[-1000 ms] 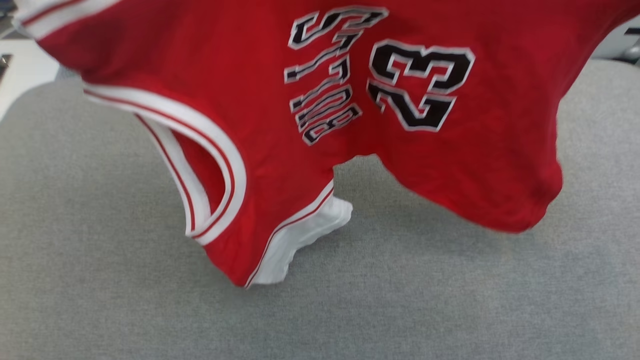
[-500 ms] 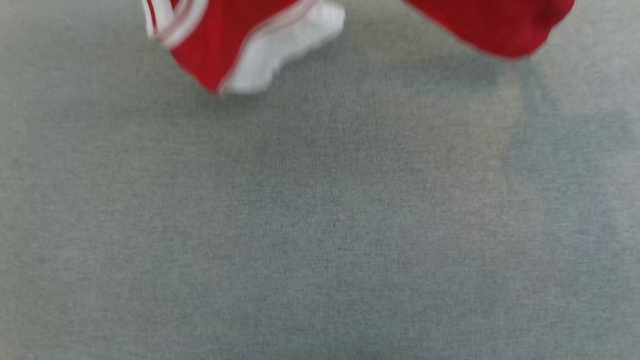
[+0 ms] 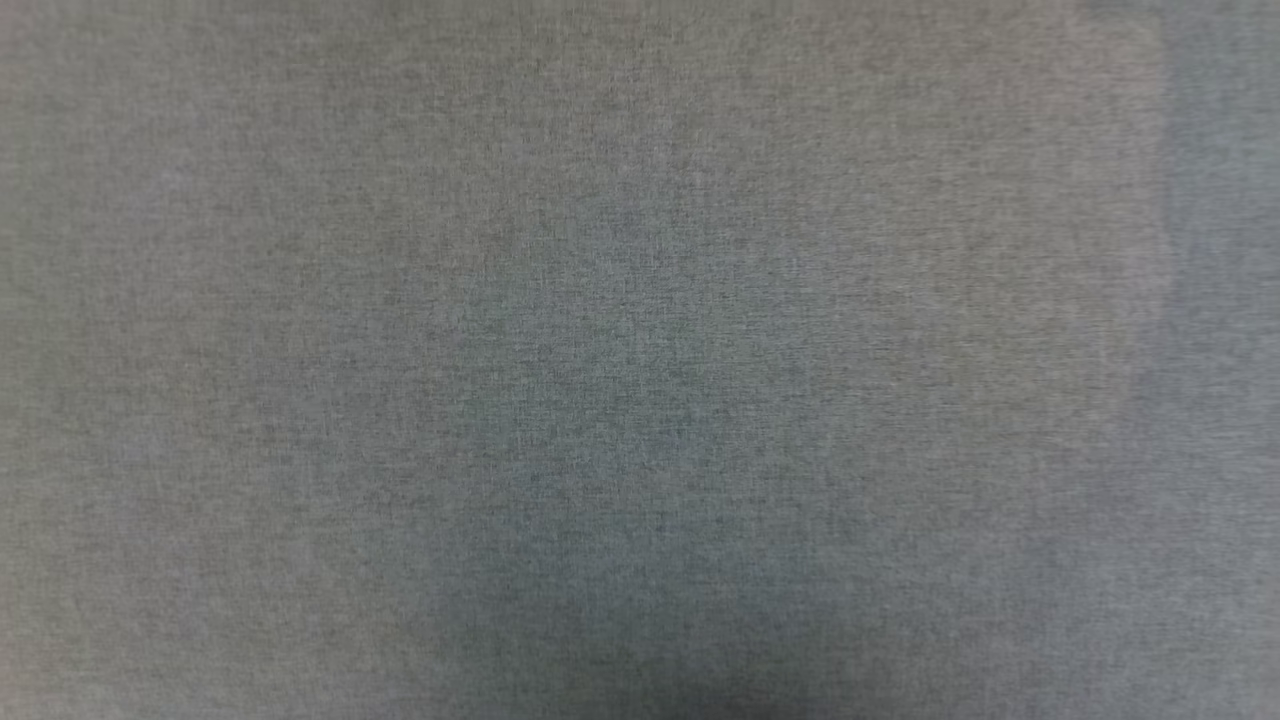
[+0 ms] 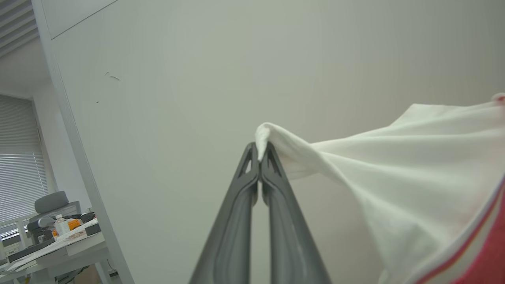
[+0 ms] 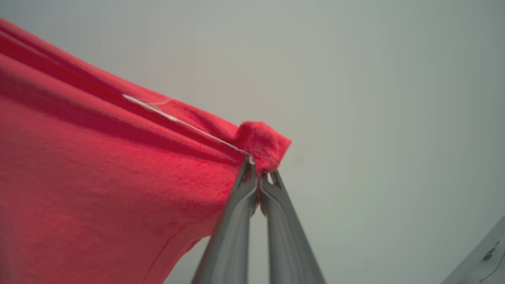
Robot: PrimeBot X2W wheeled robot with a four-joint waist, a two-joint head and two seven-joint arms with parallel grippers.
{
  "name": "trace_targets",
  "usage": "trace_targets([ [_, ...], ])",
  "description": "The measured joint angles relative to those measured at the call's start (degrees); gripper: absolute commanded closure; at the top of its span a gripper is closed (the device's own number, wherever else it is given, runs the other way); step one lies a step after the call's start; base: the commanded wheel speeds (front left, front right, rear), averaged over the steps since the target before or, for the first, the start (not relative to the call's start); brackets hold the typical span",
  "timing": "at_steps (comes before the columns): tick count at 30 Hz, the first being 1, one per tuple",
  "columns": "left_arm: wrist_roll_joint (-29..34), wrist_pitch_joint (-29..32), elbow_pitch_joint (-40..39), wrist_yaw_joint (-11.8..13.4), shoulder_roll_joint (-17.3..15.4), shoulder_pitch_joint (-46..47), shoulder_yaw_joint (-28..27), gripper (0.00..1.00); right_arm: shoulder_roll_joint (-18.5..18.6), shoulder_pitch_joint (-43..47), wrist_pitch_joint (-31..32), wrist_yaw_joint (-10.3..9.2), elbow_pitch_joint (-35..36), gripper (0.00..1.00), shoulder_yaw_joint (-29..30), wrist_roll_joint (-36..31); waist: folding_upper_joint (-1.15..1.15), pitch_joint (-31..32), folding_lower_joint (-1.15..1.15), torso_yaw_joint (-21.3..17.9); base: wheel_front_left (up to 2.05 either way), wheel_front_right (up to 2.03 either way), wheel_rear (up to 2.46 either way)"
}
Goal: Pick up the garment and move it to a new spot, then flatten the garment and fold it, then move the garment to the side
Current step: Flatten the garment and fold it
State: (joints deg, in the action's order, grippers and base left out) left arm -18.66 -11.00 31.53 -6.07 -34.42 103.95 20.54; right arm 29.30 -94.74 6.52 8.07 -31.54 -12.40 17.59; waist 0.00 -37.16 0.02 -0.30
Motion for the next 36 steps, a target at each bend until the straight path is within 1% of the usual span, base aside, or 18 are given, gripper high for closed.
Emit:
trace_targets([
  [4, 0.2, -3.1, 4.6, -0.1, 2.3, 1.8, 0.4, 1.00, -1.4, -1.8, -4.6, -0.02, -5.0, 1.00, -1.1, -2.3, 0.00, -2.2, 0.00, 0.6, 0.00, 0.00, 0.00],
  [7, -0.1, -3.6, 6.3, -0.4, 4.2, 1.0, 0.4, 1.00, -2.0, -1.6, -7.1, -0.03, -8.2, 1.00, -2.4, -2.4, 0.00, -2.9, 0.00, 1.4, 0.00, 0.00, 0.00],
  [11, -0.6, -3.7, 3.9, -0.6, 6.7, -3.7, -0.3, 1.00, -1.7, -0.4, -9.9, -0.09, -11.1, 1.00, -4.6, -2.4, 0.00, -2.8, -0.01, 2.5, 0.00, 0.00, 0.00],
  [19, -0.6, -3.7, -3.1, -0.8, 10.9, -22.9, -0.8, 1.00, -1.5, 10.3, -15.0, -0.11, -14.6, 1.00, -10.2, -0.1, 0.00, 0.3, -0.01, 3.2, 0.00, 0.00, 0.00],
  [22, -0.5, -3.7, -4.9, -1.0, 11.5, -30.1, -0.8, 1.00, -1.4, 15.0, -16.5, -0.11, -14.8, 1.00, -12.3, 1.8, 0.00, 2.1, -0.01, 3.3, 0.00, 0.00, 0.00],
  [30, -0.6, -3.7, -7.9, -1.2, 13.2, -48.6, -0.5, 1.00, -0.9, 27.7, -18.7, -0.12, -13.6, 1.00, -18.8, 6.4, 0.00, 8.0, -0.02, 3.5, 0.00, 0.00, 0.00],
  [36, -0.8, -3.7, -7.7, -1.2, 13.9, -61.0, 3.0, 1.00, 0.2, 37.4, -19.4, -0.12, -10.4, 1.00, -23.8, 10.6, 0.00, 12.9, -0.02, 3.7, 0.00, 0.00, 0.00],
])
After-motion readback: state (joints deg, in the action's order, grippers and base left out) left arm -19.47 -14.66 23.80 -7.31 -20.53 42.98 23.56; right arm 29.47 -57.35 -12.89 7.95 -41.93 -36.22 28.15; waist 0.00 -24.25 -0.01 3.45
